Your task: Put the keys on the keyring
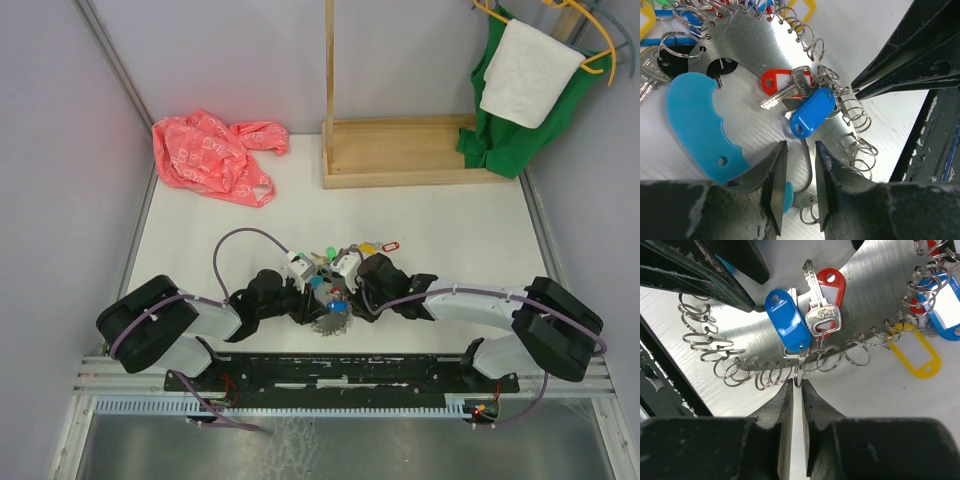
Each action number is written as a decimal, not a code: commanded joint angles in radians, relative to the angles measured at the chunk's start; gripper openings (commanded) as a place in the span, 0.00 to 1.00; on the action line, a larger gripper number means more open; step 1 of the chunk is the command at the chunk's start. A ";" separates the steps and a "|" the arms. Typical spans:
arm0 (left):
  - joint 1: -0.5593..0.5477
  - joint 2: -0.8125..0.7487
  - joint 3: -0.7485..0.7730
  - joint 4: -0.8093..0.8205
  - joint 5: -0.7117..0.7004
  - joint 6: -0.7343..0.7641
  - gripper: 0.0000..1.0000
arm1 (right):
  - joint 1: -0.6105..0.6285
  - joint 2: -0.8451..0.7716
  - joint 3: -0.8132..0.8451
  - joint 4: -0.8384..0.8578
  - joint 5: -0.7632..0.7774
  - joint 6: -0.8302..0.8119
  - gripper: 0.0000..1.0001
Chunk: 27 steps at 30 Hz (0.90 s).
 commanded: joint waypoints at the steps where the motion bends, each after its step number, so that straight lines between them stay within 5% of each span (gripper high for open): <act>1: -0.006 -0.004 0.004 0.025 -0.003 -0.033 0.36 | 0.005 -0.003 0.111 -0.155 0.020 0.044 0.21; 14: -0.009 -0.004 0.008 0.014 -0.004 -0.024 0.36 | 0.005 0.104 0.275 -0.308 0.035 0.097 0.31; 27: -0.008 -0.011 0.006 0.012 -0.004 -0.022 0.35 | 0.012 0.161 0.280 -0.277 0.055 0.085 0.28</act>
